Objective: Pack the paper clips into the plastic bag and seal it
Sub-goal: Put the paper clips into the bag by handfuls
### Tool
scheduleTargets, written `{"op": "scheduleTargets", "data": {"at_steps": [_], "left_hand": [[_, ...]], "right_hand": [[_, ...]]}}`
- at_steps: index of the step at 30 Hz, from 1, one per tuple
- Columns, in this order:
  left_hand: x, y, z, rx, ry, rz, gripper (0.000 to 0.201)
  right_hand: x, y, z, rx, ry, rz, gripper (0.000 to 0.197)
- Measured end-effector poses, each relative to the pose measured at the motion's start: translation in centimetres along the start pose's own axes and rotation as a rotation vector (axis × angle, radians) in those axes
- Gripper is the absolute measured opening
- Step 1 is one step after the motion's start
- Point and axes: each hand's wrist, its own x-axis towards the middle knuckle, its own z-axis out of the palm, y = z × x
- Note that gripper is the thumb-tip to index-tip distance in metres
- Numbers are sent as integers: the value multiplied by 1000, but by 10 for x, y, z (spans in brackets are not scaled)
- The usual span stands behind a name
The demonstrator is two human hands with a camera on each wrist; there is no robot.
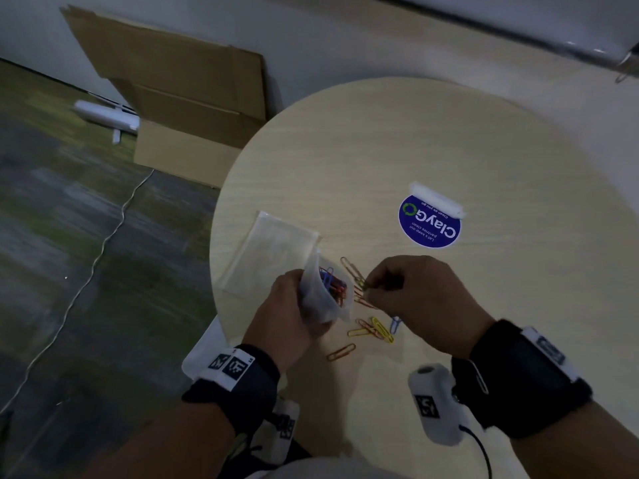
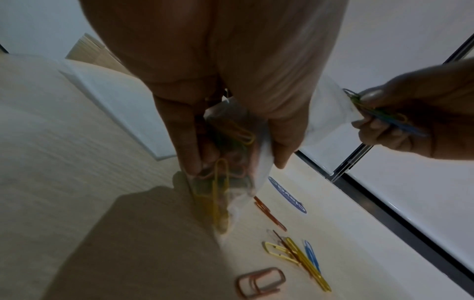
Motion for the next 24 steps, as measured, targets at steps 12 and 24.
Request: {"op": "scheduleTargets", "data": {"at_steps": [12, 24], "left_hand": [[-1, -2, -3, -33, -15, -12, 68], [-12, 5, -15, -3, -14, 11, 79]], "right_hand": [[16, -18, 4, 256, 75, 66, 12], [-19, 68, 100, -452, -51, 162, 75]]}}
